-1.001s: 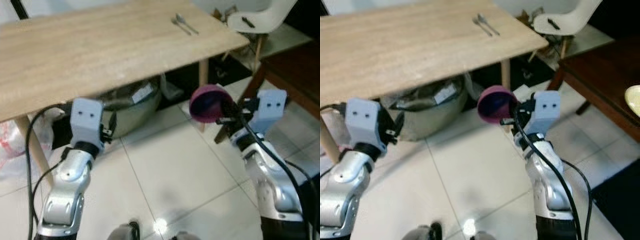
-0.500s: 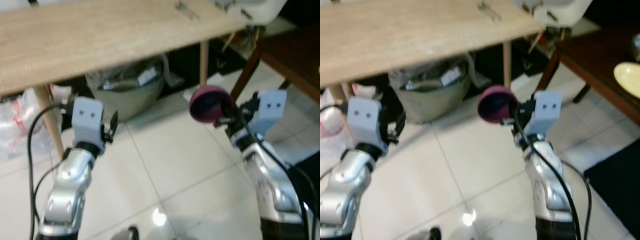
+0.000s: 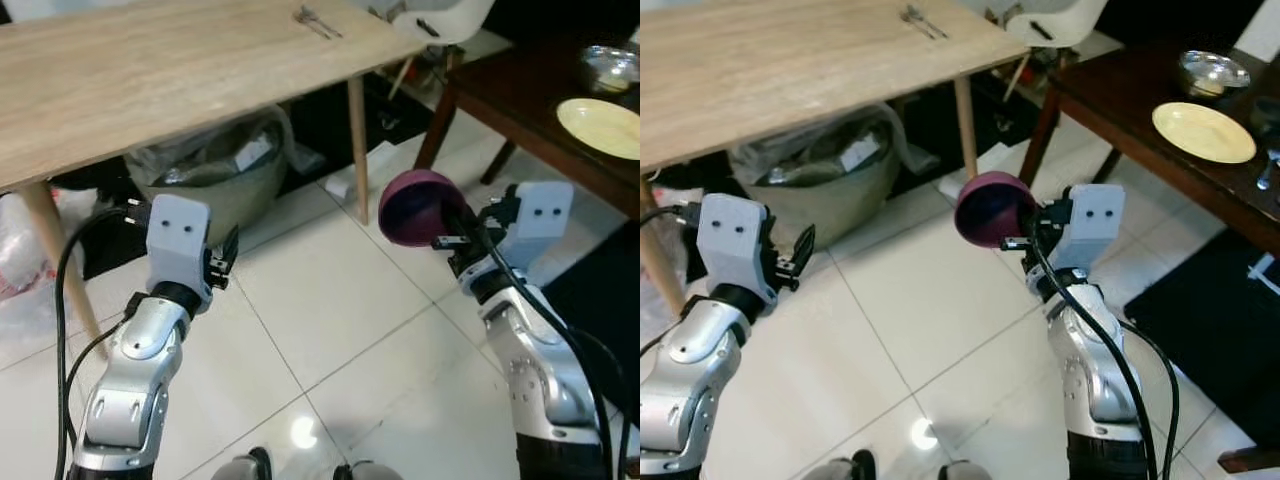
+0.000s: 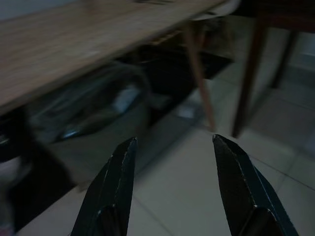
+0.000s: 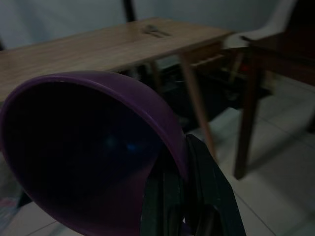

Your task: Setting the table

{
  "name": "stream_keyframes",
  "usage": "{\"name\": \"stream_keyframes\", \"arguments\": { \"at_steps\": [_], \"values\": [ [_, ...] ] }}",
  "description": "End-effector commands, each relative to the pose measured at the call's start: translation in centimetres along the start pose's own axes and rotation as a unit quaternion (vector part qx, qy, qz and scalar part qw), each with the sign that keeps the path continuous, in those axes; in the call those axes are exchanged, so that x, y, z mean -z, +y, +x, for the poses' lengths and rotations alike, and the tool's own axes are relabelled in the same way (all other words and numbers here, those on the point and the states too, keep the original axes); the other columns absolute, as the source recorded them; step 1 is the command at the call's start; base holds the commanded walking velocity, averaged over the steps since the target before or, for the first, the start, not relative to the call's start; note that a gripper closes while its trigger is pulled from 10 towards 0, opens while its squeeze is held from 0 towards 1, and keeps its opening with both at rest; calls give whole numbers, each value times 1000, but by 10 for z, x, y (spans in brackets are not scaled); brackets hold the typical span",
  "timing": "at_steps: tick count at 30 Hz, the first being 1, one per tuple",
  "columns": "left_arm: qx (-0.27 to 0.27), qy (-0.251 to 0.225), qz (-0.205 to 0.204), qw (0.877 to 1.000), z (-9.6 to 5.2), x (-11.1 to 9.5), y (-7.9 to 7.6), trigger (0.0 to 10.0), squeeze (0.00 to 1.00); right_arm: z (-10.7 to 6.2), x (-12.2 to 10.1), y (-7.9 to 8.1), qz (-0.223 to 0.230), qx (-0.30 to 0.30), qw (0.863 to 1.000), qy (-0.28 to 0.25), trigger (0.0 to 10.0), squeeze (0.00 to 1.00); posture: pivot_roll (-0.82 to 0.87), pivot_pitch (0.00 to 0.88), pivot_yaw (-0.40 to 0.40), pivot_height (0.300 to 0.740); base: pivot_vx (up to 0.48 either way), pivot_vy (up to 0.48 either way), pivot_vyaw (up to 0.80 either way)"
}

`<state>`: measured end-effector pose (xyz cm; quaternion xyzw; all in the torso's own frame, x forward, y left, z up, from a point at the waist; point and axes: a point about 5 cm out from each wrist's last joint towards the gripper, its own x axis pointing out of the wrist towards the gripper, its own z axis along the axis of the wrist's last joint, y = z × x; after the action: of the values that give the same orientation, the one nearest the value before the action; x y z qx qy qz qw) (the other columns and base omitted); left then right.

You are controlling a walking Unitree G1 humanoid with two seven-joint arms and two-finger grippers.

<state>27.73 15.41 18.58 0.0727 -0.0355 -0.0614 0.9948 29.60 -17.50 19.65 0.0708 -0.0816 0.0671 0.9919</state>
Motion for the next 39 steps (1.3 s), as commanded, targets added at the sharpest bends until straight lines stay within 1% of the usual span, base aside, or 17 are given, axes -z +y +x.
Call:
{"name": "stream_keyframes", "arguments": {
  "at_steps": [1,31,32,38,39],
  "values": [
    [3,9,1,1000,-1,3,-2,10000,0,-2,0,-3,6,9,1000,1,10000,0,-73,58,21,740,0,0,-800],
    [35,6,-12,999,1,2,-8,10000,0,-1,-3,-5,21,16,1000,-9,10000,0,-78,64,28,740,0,0,-800],
    [41,5,-19,999,1,2,-10,10000,0,-1,-3,-5,22,16,1000,-9,10000,0,-78,64,28,740,0,0,-800],
    [53,-5,-32,998,3,-2,-14,10000,0,-1,-3,-5,23,17,1000,-9,10000,0,-81,63,28,740,0,0,-800],
    [61,-4,-49,997,3,-4,-16,10000,0,-1,-3,-5,23,18,1000,-9,10000,0,-85,64,30,740,0,0,-800]
  ]
}}
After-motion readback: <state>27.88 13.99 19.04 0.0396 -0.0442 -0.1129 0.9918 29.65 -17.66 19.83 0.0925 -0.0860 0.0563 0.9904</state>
